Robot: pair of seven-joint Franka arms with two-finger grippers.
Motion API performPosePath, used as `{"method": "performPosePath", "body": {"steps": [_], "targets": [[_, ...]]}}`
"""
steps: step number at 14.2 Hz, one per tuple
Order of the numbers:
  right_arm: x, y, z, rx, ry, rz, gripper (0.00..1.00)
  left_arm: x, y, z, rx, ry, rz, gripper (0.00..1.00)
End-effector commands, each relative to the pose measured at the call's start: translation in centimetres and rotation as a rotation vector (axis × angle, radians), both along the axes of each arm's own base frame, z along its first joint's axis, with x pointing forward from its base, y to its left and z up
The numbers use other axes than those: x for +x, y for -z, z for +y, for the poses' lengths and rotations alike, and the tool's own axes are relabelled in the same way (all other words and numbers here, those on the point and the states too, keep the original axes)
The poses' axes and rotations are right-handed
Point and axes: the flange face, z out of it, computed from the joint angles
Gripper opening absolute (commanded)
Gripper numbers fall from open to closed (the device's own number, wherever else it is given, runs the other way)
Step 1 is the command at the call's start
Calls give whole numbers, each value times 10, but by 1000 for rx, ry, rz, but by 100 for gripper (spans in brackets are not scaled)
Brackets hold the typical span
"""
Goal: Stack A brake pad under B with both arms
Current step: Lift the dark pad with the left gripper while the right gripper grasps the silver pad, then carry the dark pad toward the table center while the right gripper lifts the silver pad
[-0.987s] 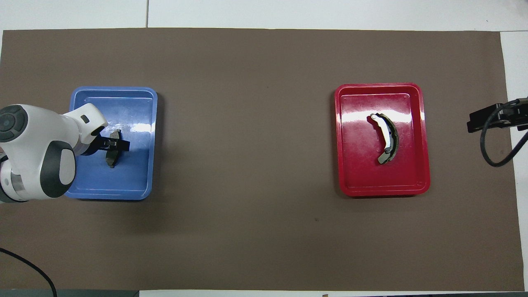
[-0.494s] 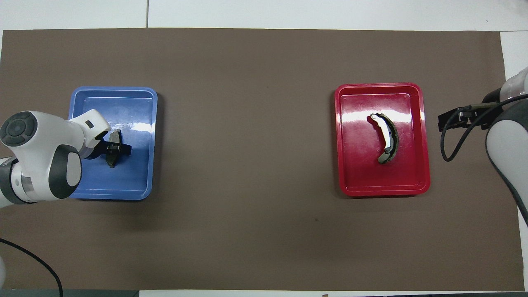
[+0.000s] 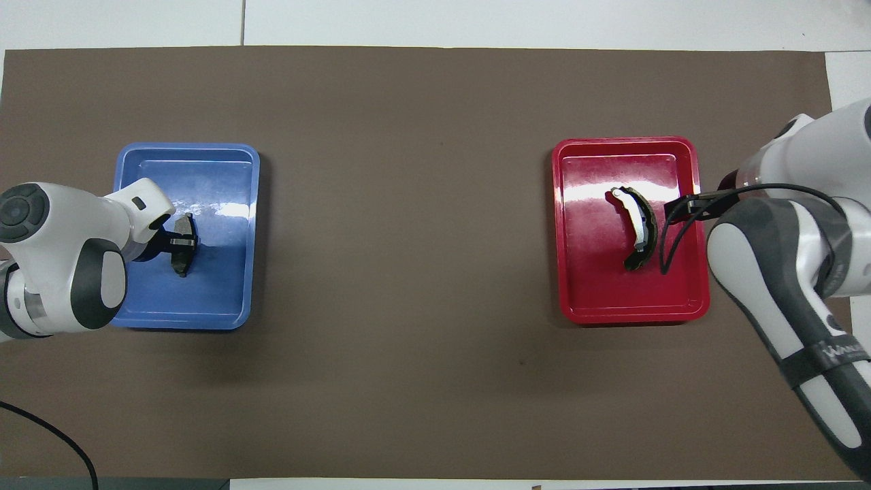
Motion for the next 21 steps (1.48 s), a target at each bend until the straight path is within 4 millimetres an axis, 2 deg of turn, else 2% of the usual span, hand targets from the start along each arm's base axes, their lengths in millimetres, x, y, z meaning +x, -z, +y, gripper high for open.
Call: {"method": "performPosePath", "body": {"steps": [1, 3, 4, 6, 7, 8, 10, 11, 13, 15, 18, 19, 21], "targets": [[-6, 28, 16, 20, 1, -23, 100, 2, 2, 4, 10, 3, 3, 1], [-2, 45, 17, 23, -5, -26, 100, 13, -20, 3, 10, 4, 17, 1], [0, 48, 17, 24, -6, -32, 99, 20, -33, 1, 10, 7, 29, 1], [-1, 59, 16, 24, -5, -13, 95, 35, -66, -10, 4, 0, 37, 1], [-2, 67, 15, 24, -4, -4, 92, 41, -80, -23, -1, -21, 31, 1], [-1, 69, 15, 25, -4, -7, 87, 47, -92, -46, -8, -48, 24, 1], [-5, 76, 15, 24, -7, 5, 78, 48, -108, -109, -33, -130, 2, 1], [-6, 79, 15, 24, -24, 12, 75, 46, -113, -134, -43, -153, -12, 1], [-5, 84, 14, 25, -48, 8, 73, 40, -117, -196, -73, -173, -4, 1], [-7, 86, 13, 25, -52, 8, 72, 20, -107, -264, -44, -175, -17, 1], [-9, 89, 12, 25, -53, 11, 72, -8, -69, -365, -9, -178, -43, 1], [-11, 91, 11, 25, -61, 14, 72, -8, -58, -388, -14, -202, -54, 1], [-10, 90, 6, 25, -83, 4, 68, -16, -54, -414, -38, -187, -54, 1]]}}
